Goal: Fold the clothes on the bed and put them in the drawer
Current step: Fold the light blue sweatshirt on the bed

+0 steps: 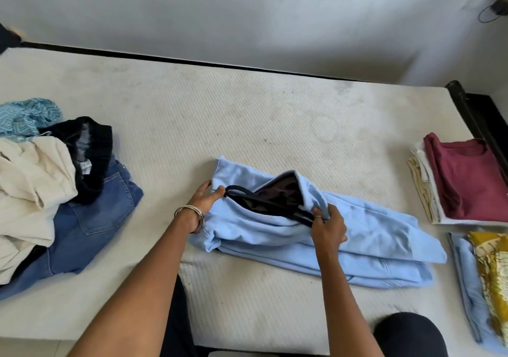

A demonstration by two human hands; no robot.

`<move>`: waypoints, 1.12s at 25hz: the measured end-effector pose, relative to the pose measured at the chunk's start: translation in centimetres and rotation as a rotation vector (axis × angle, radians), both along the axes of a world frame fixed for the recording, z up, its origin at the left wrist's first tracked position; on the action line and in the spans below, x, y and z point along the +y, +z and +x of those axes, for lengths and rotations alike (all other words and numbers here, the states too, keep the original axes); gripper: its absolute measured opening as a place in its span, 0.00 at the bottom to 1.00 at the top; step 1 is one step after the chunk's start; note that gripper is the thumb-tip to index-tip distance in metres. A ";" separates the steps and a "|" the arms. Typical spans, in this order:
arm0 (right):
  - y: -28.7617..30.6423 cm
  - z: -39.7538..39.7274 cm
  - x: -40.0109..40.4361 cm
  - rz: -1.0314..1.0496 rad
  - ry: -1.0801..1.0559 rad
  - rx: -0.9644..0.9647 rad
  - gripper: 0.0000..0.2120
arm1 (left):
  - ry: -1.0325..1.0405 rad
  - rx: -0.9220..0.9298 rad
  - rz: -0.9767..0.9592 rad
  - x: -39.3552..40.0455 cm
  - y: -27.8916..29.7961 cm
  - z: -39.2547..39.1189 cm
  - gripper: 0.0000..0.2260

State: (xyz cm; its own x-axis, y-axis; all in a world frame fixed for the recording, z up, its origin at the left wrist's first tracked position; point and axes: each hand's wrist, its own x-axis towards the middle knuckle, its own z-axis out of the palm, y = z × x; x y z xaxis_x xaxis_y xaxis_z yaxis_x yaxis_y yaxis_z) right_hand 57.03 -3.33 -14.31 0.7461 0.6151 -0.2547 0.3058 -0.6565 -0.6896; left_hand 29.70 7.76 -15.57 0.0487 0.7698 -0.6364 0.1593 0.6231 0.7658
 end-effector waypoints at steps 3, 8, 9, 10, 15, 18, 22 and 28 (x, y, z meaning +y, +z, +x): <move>-1.8 0.9 -1.6 -0.197 0.054 -0.013 0.04 | -0.035 0.046 -0.024 0.7 -0.7 0.2 0.32; -1.9 -0.9 -1.2 -0.142 -0.070 -0.218 0.32 | -0.113 0.177 -0.046 0.8 -1.4 1.1 0.24; -1.4 -1.9 -0.9 -0.064 -0.051 -0.298 0.33 | -0.111 0.218 -0.048 0.7 -1.9 1.1 0.28; -1.1 -2.9 -0.6 0.005 0.019 -0.380 0.30 | -0.121 0.269 -0.048 0.5 -2.0 1.3 0.32; -2.7 -1.3 0.0 -0.303 0.185 -0.284 0.28 | -0.215 0.468 -0.013 -0.2 -2.0 2.6 0.35; -1.8 2.2 -0.5 -0.186 0.108 -0.207 0.15 | -0.205 0.441 -0.010 -0.1 -1.9 2.5 0.36; -1.8 3.8 -1.1 -0.197 0.046 -0.144 0.24 | -0.142 0.229 -0.060 0.9 -2.3 1.6 0.38; -0.4 0.5 0.0 0.103 0.039 -0.257 0.32 | -0.114 0.116 -0.106 0.6 -1.2 1.5 0.23</move>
State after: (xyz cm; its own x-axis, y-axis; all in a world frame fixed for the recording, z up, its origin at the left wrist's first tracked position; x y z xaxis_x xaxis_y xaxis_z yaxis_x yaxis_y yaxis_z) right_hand 57.55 -3.35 -14.74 0.7533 0.6576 0.0052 0.5029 -0.5709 -0.6489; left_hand 31.15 8.41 -16.74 0.0533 0.6921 -0.7198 0.3164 0.6720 0.6696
